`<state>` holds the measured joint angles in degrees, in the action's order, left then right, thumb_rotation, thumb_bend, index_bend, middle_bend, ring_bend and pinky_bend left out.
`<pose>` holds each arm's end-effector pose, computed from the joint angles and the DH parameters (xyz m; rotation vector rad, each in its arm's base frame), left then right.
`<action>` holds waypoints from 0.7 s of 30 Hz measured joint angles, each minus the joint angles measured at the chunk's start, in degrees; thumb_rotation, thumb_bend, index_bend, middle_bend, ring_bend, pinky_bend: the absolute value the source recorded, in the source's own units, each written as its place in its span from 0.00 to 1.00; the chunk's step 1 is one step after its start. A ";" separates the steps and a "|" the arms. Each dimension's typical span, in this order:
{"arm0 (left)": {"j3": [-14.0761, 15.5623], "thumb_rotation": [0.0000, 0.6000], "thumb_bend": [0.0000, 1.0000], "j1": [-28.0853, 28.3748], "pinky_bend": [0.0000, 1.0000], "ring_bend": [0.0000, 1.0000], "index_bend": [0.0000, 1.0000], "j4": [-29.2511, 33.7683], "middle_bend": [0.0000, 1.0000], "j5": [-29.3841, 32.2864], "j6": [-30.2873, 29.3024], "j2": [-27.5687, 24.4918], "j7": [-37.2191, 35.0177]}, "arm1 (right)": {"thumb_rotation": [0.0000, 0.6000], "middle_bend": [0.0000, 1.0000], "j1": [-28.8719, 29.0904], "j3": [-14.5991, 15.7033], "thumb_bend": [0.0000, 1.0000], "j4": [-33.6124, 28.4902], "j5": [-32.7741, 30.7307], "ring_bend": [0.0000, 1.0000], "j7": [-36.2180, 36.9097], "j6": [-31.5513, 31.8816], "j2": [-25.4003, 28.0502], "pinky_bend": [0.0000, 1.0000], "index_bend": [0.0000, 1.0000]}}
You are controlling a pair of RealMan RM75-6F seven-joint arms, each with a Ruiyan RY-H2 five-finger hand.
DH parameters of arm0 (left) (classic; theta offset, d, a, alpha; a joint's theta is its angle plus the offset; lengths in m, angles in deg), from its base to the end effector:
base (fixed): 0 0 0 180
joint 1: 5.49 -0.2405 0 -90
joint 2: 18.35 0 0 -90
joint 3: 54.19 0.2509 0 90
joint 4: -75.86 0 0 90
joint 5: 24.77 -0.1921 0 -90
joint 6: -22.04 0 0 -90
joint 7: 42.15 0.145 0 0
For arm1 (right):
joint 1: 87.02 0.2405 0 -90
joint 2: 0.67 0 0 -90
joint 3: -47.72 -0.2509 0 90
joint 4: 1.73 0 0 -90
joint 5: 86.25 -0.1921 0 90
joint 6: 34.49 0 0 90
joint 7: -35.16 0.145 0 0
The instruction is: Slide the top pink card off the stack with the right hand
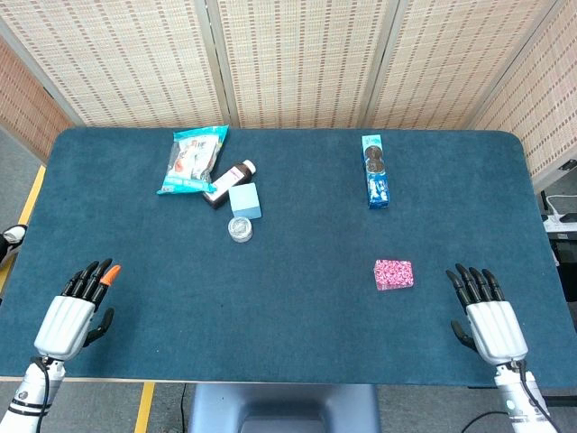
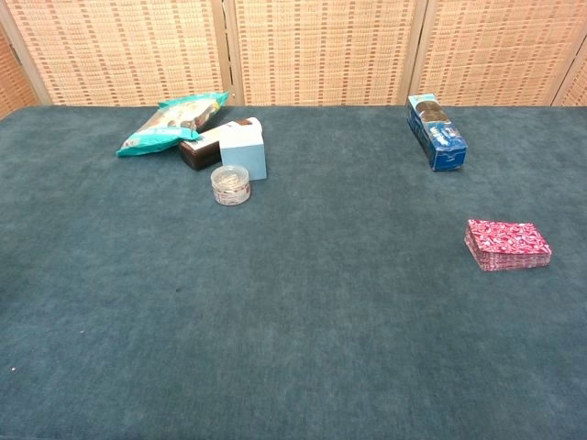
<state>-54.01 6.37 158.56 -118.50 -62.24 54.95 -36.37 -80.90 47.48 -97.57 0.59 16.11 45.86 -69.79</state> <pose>-0.2797 0.2052 0.1197 -1.6350 -0.7146 -0.9402 -0.2810 -0.1746 0.1235 1.5693 -0.8194 0.7240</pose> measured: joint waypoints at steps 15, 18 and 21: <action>0.13 1.00 0.49 1.06 0.17 0.03 0.00 0.41 0.00 -0.64 1.15 -0.33 -2.39 | 1.00 0.00 7.51 -3.80 0.27 3.82 -6.64 0.00 -1.84 -12.51 -2.60 0.00 0.00; 0.12 1.00 0.49 1.06 0.17 0.03 0.00 0.45 0.00 -0.48 1.18 -0.51 -2.68 | 1.00 0.01 11.41 -5.35 0.27 3.93 -9.79 0.00 -4.20 -17.78 -3.15 0.00 0.01; 0.00 1.00 0.49 1.33 0.17 0.03 0.00 0.57 0.00 -0.18 1.74 -0.63 -2.75 | 1.00 0.05 15.22 -6.85 0.27 4.15 -13.08 0.00 -6.84 -21.84 -4.02 0.00 0.07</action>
<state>-54.01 7.70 159.14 -118.67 -60.50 54.32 -39.12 -65.68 40.63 -93.42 -12.49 9.27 24.01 -73.81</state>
